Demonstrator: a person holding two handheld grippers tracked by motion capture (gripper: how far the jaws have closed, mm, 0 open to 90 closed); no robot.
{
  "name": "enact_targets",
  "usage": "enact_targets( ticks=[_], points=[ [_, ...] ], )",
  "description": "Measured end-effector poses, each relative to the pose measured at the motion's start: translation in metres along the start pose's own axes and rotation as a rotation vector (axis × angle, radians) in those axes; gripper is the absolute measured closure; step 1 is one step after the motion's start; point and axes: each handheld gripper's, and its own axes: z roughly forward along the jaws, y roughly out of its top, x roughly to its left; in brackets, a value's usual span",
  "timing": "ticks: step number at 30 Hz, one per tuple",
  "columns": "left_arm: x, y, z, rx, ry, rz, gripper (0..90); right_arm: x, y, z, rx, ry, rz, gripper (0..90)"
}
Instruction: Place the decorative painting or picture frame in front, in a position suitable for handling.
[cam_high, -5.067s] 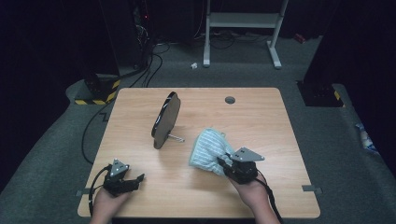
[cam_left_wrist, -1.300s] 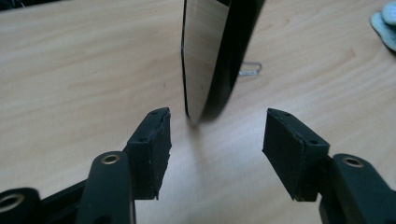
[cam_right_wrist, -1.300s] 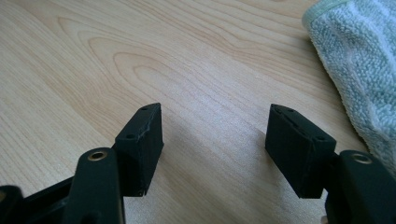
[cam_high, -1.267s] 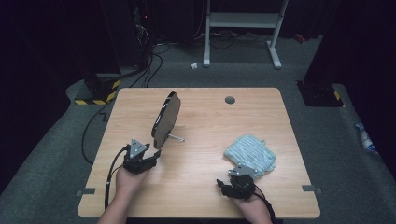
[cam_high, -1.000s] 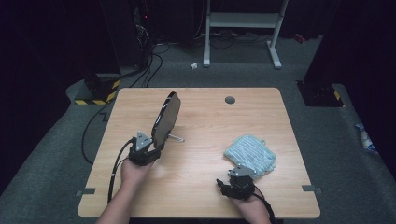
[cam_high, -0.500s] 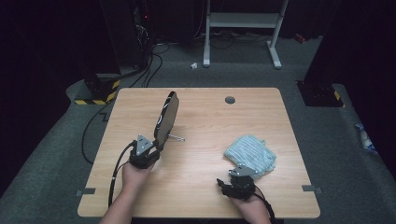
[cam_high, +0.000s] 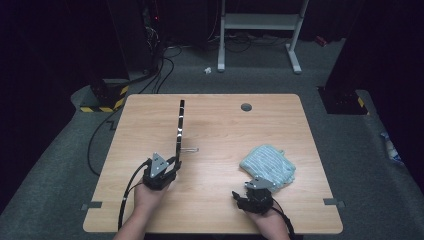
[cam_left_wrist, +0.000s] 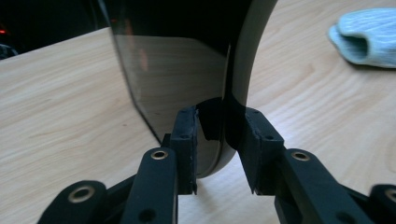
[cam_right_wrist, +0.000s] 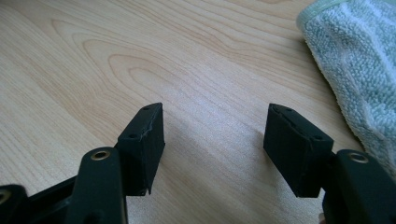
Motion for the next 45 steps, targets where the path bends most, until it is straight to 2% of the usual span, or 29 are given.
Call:
enact_targets(
  ticks=[4, 12, 20, 31, 39, 45],
  points=[
    [-0.006, -0.002, -0.002, 0.004, -0.029, 0.008, 64.9, 0.000, 0.000, 0.000, 0.000, -0.003, -0.002, 38.4],
    [-0.008, -0.001, -0.006, -0.016, -0.075, -0.039, 64.5, -0.002, 0.000, 0.000, -0.005, 0.010, 0.011, 38.9],
    [-0.012, 0.001, -0.007, -0.027, -0.093, -0.045, 63.5, -0.001, 0.000, 0.000, -0.006, 0.008, 0.011, 38.9],
    [-0.021, 0.006, 0.002, -0.028, -0.128, -0.039, 62.3, -0.004, -0.001, -0.001, -0.015, 0.023, 0.042, 40.4],
    [-0.025, 0.011, 0.010, -0.034, -0.152, -0.037, 61.8, -0.002, -0.001, 0.000, -0.014, 0.003, 0.021, 40.5],
    [-0.027, 0.014, 0.017, -0.035, -0.158, -0.037, 61.7, -0.003, -0.001, 0.000, -0.014, 0.005, 0.023, 40.4]
  ],
)
